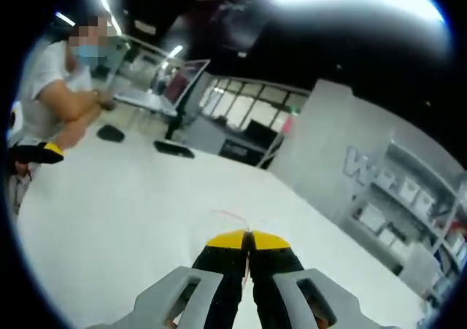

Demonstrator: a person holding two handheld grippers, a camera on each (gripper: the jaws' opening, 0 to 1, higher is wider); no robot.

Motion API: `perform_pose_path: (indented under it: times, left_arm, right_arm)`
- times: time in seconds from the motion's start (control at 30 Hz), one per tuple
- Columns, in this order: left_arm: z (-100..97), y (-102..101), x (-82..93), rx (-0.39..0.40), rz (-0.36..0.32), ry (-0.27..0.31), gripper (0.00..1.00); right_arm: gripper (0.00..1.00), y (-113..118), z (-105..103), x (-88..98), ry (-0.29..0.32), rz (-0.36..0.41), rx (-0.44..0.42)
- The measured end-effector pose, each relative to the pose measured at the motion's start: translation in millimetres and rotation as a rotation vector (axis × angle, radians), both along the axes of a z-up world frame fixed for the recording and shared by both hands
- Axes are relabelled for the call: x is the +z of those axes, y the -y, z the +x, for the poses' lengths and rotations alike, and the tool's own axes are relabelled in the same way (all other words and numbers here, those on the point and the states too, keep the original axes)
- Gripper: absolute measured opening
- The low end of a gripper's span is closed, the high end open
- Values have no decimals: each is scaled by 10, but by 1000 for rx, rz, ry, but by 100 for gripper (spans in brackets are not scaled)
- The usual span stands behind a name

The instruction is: Open the resealable bag by pulling the two sides of the seal apart until the entire bag opening is separated and visibly accessible.

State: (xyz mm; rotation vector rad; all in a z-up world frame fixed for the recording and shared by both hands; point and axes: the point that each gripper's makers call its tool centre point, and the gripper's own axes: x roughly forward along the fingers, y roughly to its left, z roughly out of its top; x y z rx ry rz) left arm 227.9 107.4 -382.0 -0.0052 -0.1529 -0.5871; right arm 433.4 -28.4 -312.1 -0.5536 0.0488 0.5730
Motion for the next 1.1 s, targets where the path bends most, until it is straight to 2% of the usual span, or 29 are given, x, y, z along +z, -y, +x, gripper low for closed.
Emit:
perform_pose_path:
  times: [0.33,0.8,1.1]
  left_arm:
    - [10,-10,-11,2,4,-1,98]
    - [60,-20,-42,2,6,-10,98]
    - [85,-39,-55,0,-1,-15,98]
  right_arm:
    - [0,104,182,-7,-14,4,-34]
    - [0,109,422,-85,-41,-3,-61]
    - [0,166,624,-65,-43,-10,-96]
